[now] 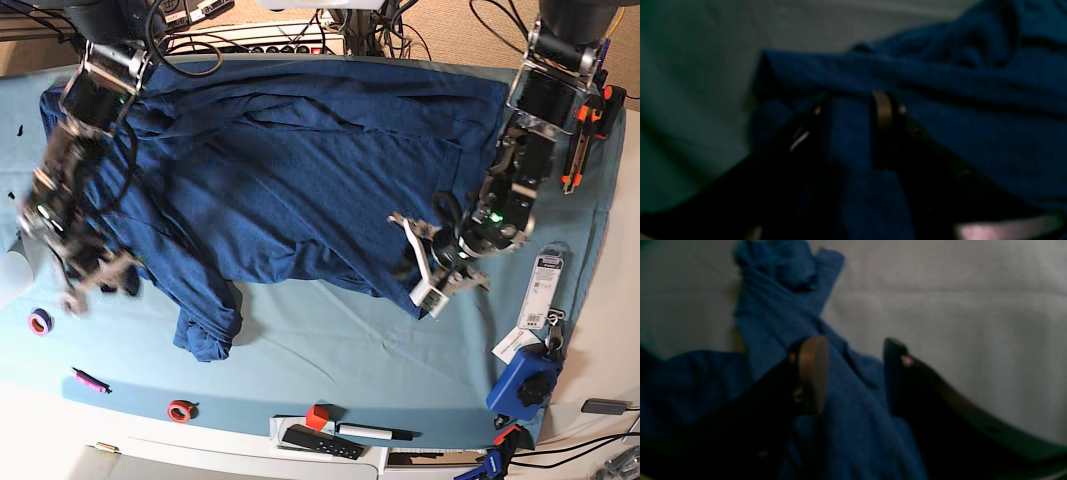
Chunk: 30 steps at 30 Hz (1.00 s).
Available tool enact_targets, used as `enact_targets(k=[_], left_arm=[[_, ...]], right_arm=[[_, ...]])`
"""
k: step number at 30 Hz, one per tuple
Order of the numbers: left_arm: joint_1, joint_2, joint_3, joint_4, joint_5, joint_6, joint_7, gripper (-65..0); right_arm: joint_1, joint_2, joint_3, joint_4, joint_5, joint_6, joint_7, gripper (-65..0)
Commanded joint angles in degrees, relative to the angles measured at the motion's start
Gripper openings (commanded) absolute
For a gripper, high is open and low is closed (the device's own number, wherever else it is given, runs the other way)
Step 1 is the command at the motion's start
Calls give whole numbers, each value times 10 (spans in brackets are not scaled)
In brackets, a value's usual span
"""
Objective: Layout the t-shirt on the table in an organized manner, then fold the t-shirt properly
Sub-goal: 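Reach both grippers to the shirt hem and grasp it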
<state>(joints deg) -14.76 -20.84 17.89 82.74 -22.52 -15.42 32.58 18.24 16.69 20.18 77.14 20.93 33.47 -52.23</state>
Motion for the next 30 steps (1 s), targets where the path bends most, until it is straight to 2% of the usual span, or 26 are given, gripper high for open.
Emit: enact_targets(k=[1, 3, 8, 14, 18, 21, 22, 25, 26, 30], left_arm=[[-15, 4, -4, 5, -4, -6, -15, -446], [-14, 9, -4, 4, -1, -8, -15, -446], [-14, 6, -5, 4, 16, -7, -10, -446], [-15, 5, -5, 4, 20, -7, -11, -446], [-15, 5, -5, 4, 20, -7, -11, -446], [-15, 5, -5, 4, 20, -7, -11, -446], [-15, 5, -5, 4, 20, -7, -11, -446], [-14, 5, -5, 4, 20, -7, -11, -446], [-14, 5, -5, 4, 20, -7, -11, -446], [-14, 5, -5, 4, 20, -7, -11, -446]], right_arm=[[31, 9, -23, 3, 1, -9, 28, -291], [63, 9, -75, -25, -17, -34, 46, -253], [169, -17, -152, -155, -75, -79, 105, -253], [269, -51, -160, -347, -92, -80, 166, -253], [293, -65, -160, -414, -97, -81, 196, -253], [291, -73, -160, -416, -113, -113, 198, -264], [291, -74, -160, -416, -121, -115, 198, -308], [291, -75, -160, -416, -131, -120, 197, -587], [291, -75, -160, -416, -131, -125, 197, -650], [296, -72, -160, -416, -181, -161, 223, -650]])
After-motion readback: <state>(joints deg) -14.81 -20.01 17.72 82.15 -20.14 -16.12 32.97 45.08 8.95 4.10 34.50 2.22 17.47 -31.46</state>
